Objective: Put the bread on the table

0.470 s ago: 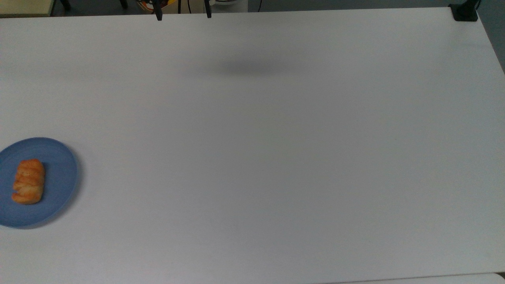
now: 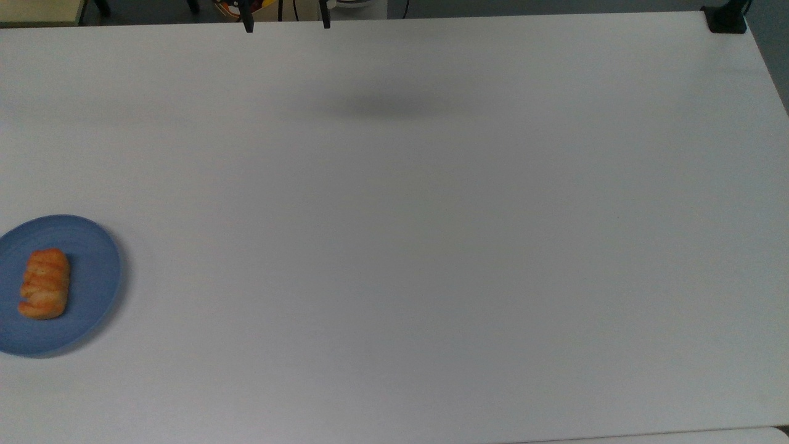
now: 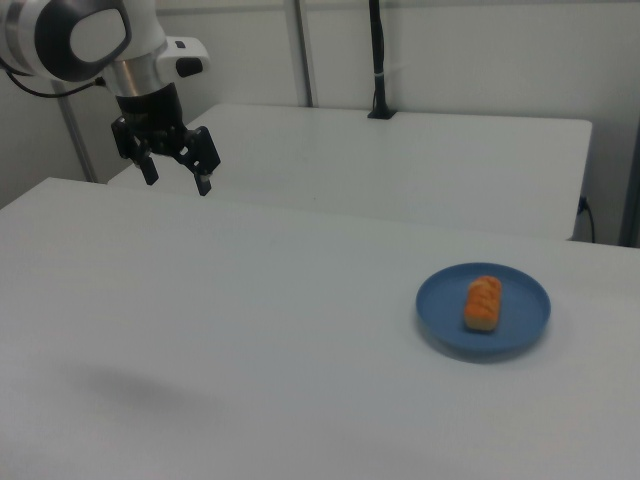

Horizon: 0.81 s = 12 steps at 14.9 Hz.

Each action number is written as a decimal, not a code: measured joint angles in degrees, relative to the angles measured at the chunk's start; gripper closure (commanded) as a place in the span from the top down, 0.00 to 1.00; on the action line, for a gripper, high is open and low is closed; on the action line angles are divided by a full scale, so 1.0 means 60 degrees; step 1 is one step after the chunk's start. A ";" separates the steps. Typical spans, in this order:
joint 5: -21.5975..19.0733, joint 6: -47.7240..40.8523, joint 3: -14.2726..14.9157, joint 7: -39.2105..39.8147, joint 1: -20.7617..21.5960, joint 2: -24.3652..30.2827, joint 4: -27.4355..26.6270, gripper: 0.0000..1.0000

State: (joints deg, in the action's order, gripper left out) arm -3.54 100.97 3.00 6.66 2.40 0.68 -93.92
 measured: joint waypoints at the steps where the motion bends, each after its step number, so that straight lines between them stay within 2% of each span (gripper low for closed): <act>1: 0.0000 0.0000 0.0000 0.0000 0.0000 0.0000 0.0000 1.00; 6: 0.0000 0.0000 0.0005 0.0185 -0.0085 -0.0002 -0.0003 1.00; 12: 0.0002 -0.0017 0.0034 0.2807 -0.0986 -0.0398 -0.0079 1.00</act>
State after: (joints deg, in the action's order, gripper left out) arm -3.53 100.86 3.20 23.50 -3.52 -1.71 -94.40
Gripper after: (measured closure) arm 0.000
